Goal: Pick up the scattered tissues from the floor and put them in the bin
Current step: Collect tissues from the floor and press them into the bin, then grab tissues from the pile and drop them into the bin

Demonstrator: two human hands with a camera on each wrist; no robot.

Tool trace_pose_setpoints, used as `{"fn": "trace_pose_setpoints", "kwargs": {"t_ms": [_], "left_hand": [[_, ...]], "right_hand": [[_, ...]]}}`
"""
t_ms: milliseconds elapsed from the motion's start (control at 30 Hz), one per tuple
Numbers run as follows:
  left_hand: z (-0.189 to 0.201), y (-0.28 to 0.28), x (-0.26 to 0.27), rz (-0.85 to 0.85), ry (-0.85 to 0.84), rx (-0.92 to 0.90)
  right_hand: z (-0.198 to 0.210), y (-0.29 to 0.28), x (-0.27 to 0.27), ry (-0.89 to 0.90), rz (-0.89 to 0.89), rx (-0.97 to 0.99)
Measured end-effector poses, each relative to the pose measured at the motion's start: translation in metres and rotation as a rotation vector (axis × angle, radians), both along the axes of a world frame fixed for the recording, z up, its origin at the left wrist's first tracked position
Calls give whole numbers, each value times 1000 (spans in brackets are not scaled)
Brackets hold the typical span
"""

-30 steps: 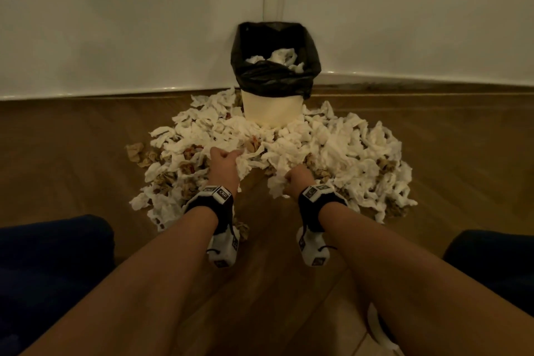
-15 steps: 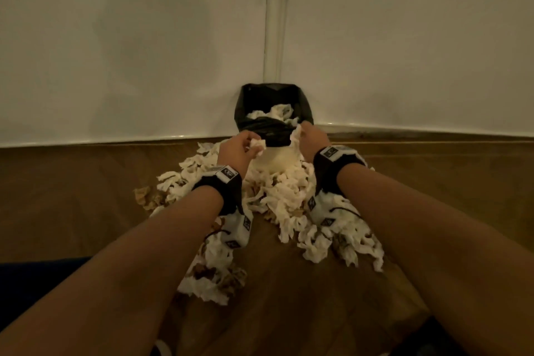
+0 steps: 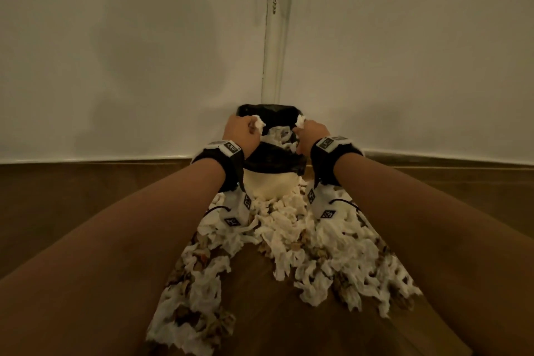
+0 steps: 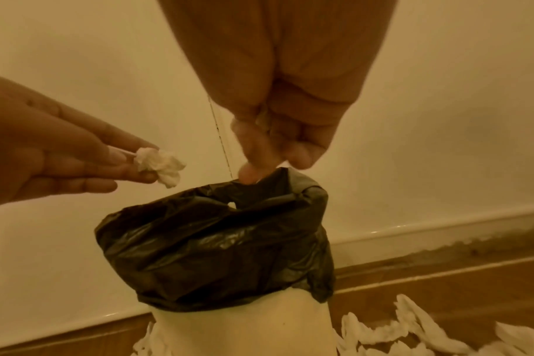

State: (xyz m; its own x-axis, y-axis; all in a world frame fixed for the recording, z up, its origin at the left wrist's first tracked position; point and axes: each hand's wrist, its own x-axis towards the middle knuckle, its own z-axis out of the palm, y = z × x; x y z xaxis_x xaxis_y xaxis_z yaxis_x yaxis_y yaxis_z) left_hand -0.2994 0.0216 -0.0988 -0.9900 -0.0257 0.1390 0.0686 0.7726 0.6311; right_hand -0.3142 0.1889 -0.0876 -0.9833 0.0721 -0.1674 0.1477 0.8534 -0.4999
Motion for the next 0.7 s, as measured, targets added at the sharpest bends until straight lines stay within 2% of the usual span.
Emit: {"fn": "trace_pose_setpoints", "kwargs": {"t_ms": [133,200,333,467,567,700], "left_hand": [[-6,-3,-10,-44,-175,42],[-7,-5,-11,-49,-198,94],[-12,-7,-1,-36,-67,236],[-24,0,31,1,90,391],[-44,10,58,-15,19,496],[-81,20,89,-85,-131,406]], "right_hand": [[-12,-4,-11,31,-42,-91],[-17,-8,-13,19,-36,-158],[-23,-7,-8,77,-81,-212],[-38,2,14,243,-159,-271],[-57,9,41,259,-190,-315],[-98,21,83,181,-274,-316]]}}
